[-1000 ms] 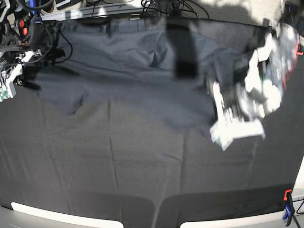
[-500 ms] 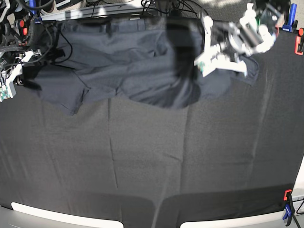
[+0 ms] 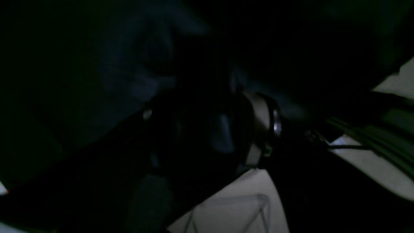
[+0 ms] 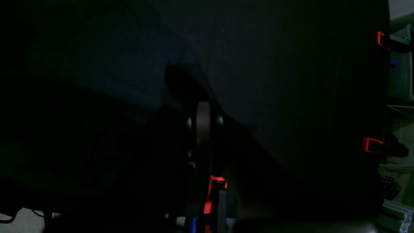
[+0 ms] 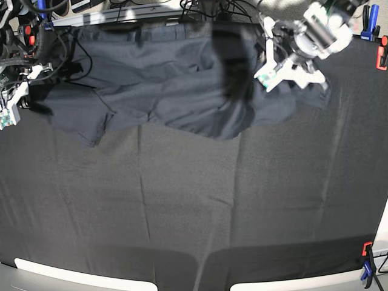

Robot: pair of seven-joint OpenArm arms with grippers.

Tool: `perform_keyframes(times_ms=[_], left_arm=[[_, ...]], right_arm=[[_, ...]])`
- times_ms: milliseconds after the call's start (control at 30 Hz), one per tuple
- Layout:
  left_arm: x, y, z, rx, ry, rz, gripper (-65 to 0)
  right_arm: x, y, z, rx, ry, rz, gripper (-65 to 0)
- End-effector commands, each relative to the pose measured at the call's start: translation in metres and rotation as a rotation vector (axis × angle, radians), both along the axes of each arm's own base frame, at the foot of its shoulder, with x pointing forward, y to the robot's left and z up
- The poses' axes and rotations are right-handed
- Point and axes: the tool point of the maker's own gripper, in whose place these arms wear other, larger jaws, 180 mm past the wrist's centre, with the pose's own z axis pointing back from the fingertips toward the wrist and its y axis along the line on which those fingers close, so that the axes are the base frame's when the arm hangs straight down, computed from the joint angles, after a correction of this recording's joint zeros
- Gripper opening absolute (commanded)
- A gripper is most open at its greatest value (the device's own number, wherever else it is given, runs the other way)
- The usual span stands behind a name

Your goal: Layout the t-shirt on the table in an organized manner, then fold the t-shirt properly

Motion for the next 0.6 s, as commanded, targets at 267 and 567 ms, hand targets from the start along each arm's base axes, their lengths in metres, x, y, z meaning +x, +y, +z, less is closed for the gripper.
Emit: perform_keyframes(times_ms=[267,567], left_arm=[[0.043,0.010,0.045,0.037,-0.303,-0.032,-34.9],[0.122,0.080,0.085,0.134,-0.511,0.199,-34.9]], right_arm=[[0.005,0.000,0.010,-0.022,-0.027,0.032,-65.0],[0.007,0.007,0.010,0.015,-0.040,0.049,-65.0]])
